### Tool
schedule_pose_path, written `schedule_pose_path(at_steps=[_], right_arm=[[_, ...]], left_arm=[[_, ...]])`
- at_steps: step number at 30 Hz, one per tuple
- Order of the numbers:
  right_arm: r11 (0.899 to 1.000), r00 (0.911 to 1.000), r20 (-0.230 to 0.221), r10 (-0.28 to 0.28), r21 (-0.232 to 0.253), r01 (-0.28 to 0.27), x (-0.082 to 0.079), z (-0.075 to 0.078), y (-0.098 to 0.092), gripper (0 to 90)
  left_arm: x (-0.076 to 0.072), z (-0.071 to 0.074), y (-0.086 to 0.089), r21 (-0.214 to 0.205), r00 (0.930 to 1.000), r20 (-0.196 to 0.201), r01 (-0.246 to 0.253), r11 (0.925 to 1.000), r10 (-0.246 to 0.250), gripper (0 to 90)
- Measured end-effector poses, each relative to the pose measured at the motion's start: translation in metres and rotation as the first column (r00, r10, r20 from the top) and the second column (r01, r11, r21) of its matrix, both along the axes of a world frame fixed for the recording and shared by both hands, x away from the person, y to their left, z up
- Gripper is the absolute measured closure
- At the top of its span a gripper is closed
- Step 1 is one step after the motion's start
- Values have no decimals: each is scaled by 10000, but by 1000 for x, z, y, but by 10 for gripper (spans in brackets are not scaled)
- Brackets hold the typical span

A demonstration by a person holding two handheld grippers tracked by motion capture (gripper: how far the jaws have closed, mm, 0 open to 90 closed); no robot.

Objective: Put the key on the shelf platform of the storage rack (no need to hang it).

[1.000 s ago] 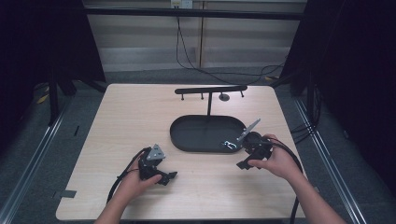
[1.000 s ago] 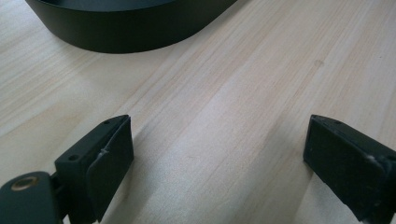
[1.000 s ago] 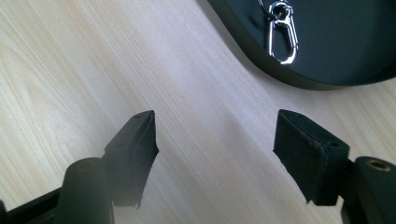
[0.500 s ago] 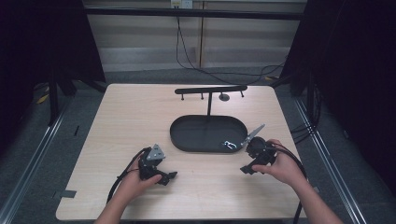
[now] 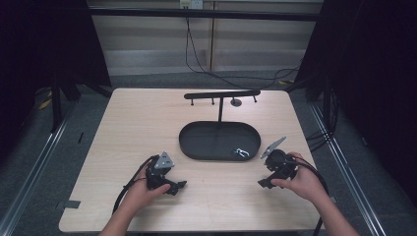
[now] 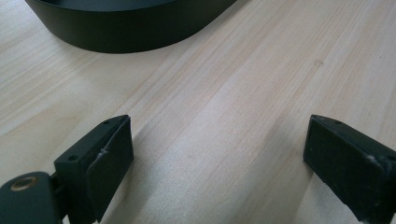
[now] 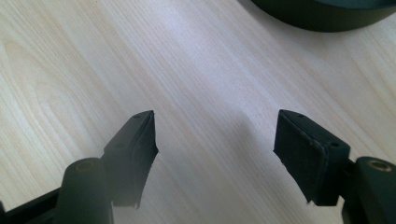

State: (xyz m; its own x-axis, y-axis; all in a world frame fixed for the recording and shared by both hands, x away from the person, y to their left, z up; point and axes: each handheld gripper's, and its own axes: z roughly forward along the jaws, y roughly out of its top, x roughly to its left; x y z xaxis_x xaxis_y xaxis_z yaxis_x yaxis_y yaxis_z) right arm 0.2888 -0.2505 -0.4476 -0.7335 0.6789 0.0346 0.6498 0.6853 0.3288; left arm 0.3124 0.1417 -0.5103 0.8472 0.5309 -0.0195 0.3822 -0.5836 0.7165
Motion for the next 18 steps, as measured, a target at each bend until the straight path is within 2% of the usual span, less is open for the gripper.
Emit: schedule_pose_path(at_steps=[18], right_arm=[[9992,9992,-27,-386,87,387,-12,-12,-23,292]], left_arm=[[0,0,0,15,10000,-15,1,10000,-1,82]])
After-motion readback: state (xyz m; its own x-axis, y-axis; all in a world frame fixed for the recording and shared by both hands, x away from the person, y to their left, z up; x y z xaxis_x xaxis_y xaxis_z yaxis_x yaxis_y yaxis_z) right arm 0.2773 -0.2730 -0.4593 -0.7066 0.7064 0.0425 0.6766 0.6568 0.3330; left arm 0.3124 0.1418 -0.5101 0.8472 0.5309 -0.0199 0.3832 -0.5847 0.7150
